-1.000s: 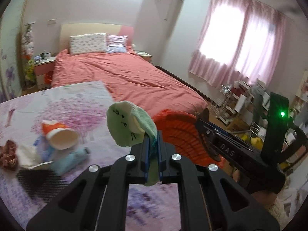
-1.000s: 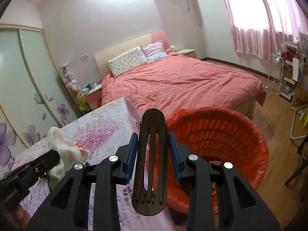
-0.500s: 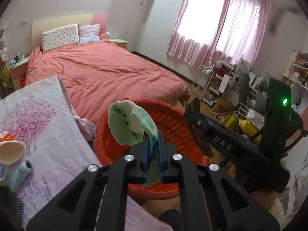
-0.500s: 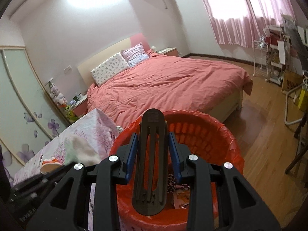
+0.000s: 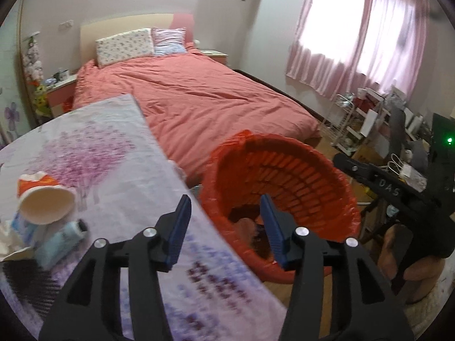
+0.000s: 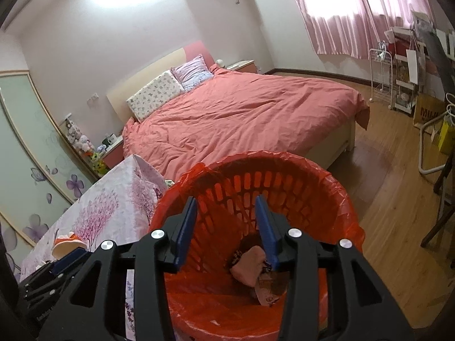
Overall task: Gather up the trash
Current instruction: 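Carry both items over the orange basket and open both grippers, then return both open grippers from the basket to the items on the bed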
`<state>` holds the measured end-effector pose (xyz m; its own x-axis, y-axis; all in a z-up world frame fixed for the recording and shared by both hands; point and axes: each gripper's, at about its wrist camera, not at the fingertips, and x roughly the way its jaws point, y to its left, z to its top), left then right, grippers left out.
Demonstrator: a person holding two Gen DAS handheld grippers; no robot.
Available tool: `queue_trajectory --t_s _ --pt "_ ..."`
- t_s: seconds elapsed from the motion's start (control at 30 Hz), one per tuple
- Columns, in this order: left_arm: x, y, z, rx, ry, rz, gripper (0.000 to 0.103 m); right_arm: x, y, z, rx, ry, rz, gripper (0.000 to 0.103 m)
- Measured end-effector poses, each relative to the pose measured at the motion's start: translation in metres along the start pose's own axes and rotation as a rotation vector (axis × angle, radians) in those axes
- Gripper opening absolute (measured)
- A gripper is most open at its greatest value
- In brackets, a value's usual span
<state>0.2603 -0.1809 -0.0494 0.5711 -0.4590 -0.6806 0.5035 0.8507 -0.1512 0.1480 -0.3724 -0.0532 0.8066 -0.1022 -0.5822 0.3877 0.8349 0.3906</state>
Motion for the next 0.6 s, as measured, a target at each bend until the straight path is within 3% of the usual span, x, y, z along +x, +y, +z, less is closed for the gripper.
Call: queue_trajectory --t_s 0.4,0.6 --pt "-0.067 0.066 -0.020 -0.040 -0.052 0.152 0.059 -0.017 0.065 -0.016 -0.160 -0.007 0.037 0.043" --pt "-0.108 0.132 -0.034 -0.128 -0.085 0.267 0.063 -0.017 0.104 -0.032 -0.246 0.017 0.069 0.043"
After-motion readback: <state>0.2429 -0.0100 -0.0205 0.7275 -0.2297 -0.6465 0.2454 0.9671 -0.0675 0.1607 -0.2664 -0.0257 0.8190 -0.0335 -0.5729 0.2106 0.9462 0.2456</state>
